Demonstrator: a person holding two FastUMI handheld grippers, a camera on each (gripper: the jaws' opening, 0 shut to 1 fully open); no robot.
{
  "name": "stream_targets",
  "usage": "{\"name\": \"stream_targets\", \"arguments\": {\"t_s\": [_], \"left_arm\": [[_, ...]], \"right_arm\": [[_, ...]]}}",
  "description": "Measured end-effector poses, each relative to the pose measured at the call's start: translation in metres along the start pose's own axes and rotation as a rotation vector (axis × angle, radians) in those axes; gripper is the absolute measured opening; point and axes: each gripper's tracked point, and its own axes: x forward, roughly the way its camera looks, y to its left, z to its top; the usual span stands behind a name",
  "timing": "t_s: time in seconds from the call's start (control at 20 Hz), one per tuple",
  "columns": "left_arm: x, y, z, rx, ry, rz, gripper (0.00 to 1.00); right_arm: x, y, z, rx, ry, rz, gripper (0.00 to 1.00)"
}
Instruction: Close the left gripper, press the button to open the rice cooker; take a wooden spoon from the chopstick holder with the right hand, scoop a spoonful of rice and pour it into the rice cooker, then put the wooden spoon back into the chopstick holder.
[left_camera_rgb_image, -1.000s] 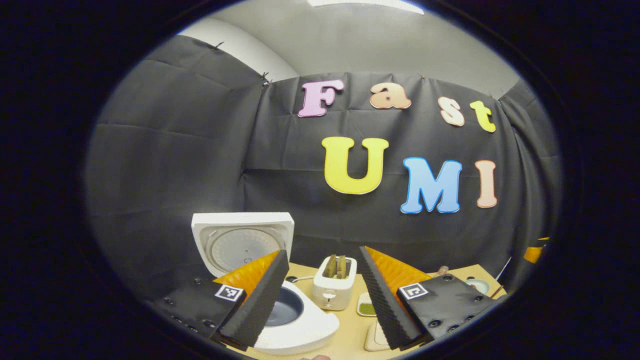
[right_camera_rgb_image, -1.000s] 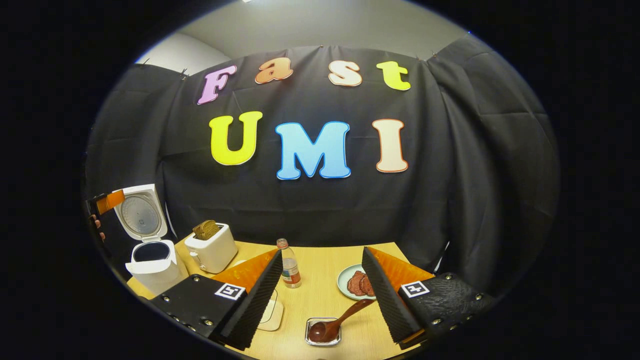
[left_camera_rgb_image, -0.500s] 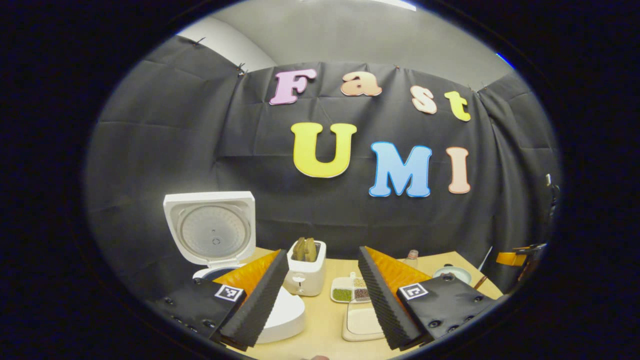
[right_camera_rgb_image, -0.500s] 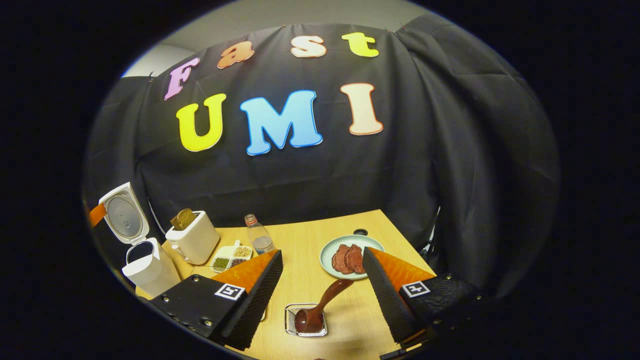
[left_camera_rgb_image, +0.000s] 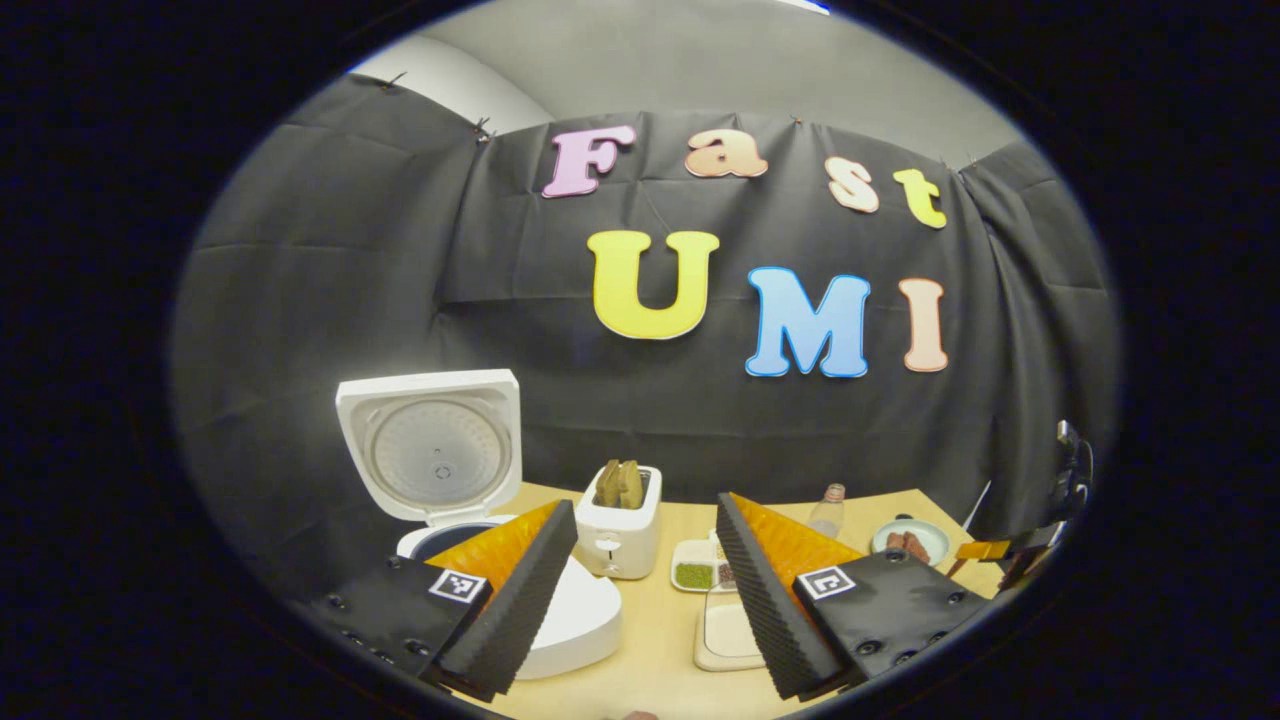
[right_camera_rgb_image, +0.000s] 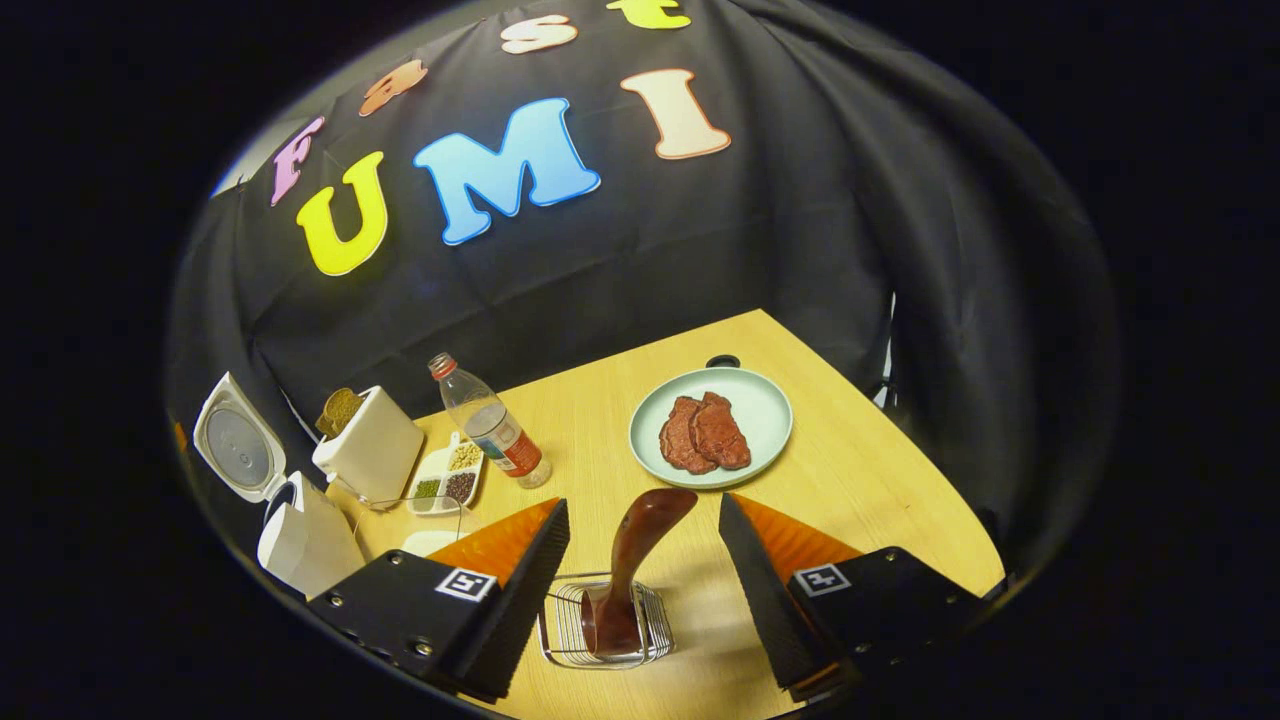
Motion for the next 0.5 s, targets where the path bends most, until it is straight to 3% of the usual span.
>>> {"name": "stream_targets", "arguments": {"t_s": [0.05,0.15,0.2,0.3,0.4,0.45,0.5], "left_arm": [[0.000,0.002,-0.002,0.003,0.005,0.005,0.98],[0.000,0.005,-0.003,0.006,0.012,0.011,0.97],[0.000,0.004,-0.002,0.002,0.010,0.006,0.98],[0.001,0.003,-0.001,0.003,0.004,0.011,0.98],[0.002,0.004,-0.002,0.017,0.006,0.018,0.99],[0.001,0.002,-0.003,0.017,0.009,0.015,0.99],[0.001,-0.001,-0.006,0.015,0.015,0.011,0.97]], "right_arm": [[0.007,0.001,-0.004,0.011,0.012,0.016,0.87],[0.020,0.004,-0.013,0.027,0.037,0.055,0.86],[0.024,0.007,-0.015,0.030,0.044,0.075,0.80],[0.030,0.012,-0.012,0.020,0.036,0.100,0.80],[0.026,0.015,-0.002,0.022,0.013,0.085,0.61],[0.023,0.012,0.000,0.035,0.004,0.089,0.39],[0.023,0.015,-0.001,0.046,-0.001,0.107,0.33]]}}
